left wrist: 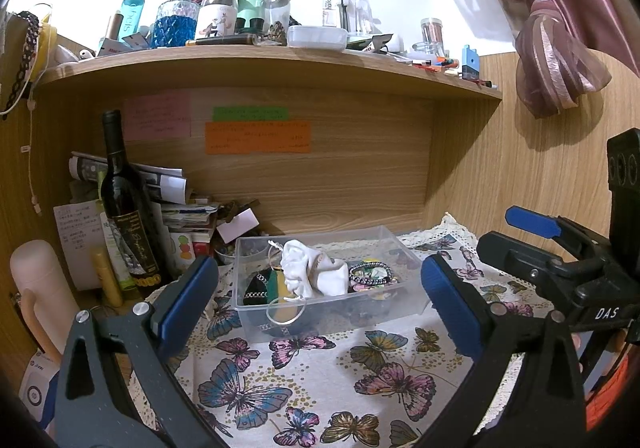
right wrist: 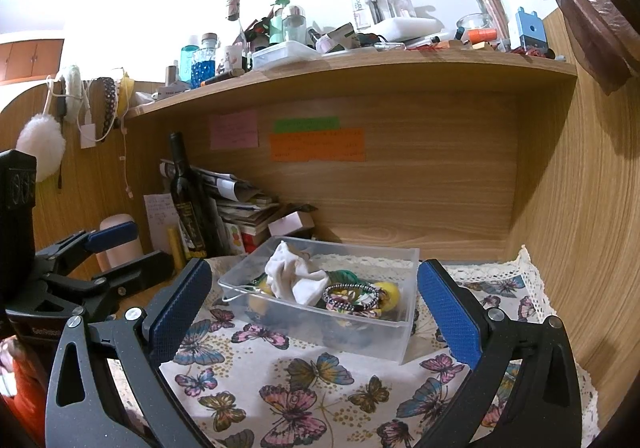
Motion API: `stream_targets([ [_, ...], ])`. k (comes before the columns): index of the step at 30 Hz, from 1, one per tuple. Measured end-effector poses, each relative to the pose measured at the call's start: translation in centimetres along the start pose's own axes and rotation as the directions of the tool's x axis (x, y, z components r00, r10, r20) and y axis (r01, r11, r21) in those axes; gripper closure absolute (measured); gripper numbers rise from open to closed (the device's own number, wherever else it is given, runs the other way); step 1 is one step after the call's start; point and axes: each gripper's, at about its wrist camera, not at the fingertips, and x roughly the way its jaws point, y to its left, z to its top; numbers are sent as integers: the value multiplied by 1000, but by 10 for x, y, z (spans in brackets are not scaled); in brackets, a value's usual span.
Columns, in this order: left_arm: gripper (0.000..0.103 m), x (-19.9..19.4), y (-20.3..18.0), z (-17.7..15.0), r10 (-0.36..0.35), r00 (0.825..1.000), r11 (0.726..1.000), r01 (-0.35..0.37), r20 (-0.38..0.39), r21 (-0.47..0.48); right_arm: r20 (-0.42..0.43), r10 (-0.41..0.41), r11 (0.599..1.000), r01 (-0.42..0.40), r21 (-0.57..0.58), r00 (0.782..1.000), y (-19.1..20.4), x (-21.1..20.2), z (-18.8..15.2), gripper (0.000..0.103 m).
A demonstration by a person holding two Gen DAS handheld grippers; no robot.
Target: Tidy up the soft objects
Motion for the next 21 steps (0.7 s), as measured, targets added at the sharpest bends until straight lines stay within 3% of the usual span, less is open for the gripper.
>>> stream_targets([
  [21, 0, 3, -1, -2, -13, 1000, 1000, 13, -13, -21, -17, 2, 1000, -2, 12, 1000, 1, 2, -2, 0],
])
